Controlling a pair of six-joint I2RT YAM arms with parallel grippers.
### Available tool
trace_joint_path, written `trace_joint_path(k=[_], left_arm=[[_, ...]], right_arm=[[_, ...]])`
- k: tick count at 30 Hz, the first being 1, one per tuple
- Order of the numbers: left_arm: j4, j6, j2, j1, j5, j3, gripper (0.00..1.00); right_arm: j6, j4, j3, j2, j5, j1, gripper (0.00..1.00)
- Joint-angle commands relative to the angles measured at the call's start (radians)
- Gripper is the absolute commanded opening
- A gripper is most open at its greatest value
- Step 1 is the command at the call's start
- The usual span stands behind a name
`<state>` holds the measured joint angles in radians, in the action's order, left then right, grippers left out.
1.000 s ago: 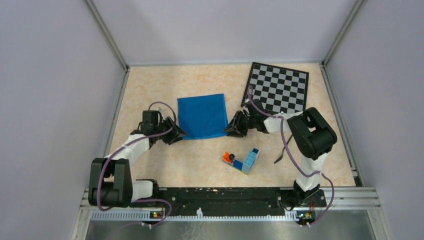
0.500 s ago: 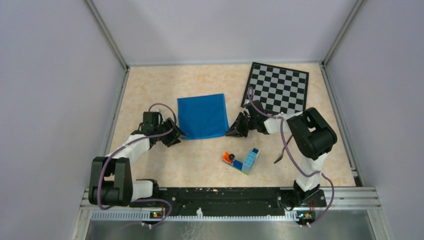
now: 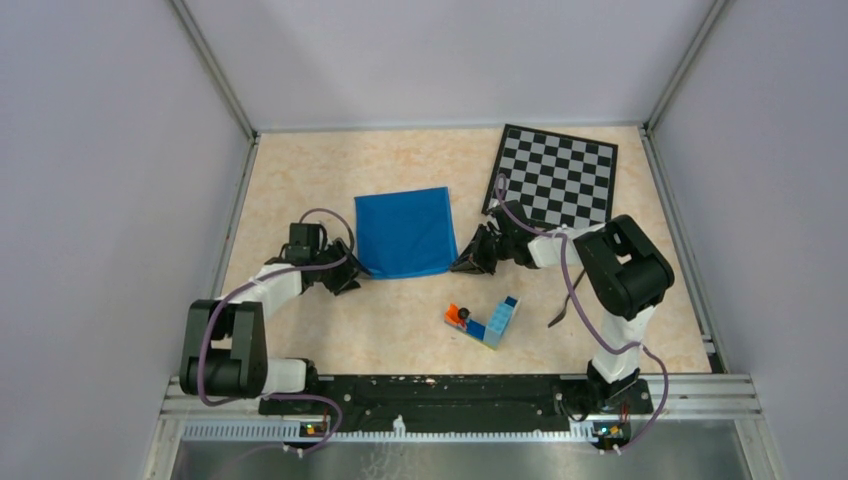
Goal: Fold the napkin into a case and place the utensils inside
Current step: Smooth out the square-folded napkin at the center of the board.
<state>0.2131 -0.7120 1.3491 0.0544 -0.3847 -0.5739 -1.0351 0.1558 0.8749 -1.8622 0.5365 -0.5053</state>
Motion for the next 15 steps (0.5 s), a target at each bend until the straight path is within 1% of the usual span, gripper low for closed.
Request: trace_joint_path(k=[1,3,4,6,7,8,12,13,15], left_arm=[[-0.001,0.012,-0.041,0.001,0.012,-0.038,0.52],[0.005,0.012,-0.075,0.002,0.014,-0.036,0.53],[0.009,0.016,-0.094,0.002,0.015,-0.033,0.56],[0.009,0.021,-0.127,0.001,0.013,-0.028,0.67],[0.009,0.027,-0.138,0.001,0.01,-0.029,0.72],[0.012,0.032,-0.144,0.001,0.008,-0.034,0.73],[0.008,0.026,-0.117,0.0,-0.004,-0.052,0.74],[0.003,0.022,-0.095,-0.001,-0.009,-0.058,0.72],[-0.005,0.021,-0.047,-0.001,-0.017,-0.069,0.66]], right_arm=[[0.022,0.014,0.001,0.049,-0.006,0.005,0.0],[0.023,0.015,0.0,0.048,-0.005,0.006,0.0],[0.023,0.016,0.001,0.048,-0.004,0.005,0.0],[0.025,0.012,0.001,0.049,-0.004,0.007,0.0],[0.027,0.012,0.001,0.05,-0.004,0.007,0.0],[0.027,0.013,0.0,0.049,-0.004,0.007,0.0],[0.027,0.019,-0.002,0.048,-0.004,0.007,0.0],[0.024,0.023,-0.003,0.047,-0.003,0.007,0.0],[0.02,0.031,-0.006,0.049,-0.001,0.008,0.0]])
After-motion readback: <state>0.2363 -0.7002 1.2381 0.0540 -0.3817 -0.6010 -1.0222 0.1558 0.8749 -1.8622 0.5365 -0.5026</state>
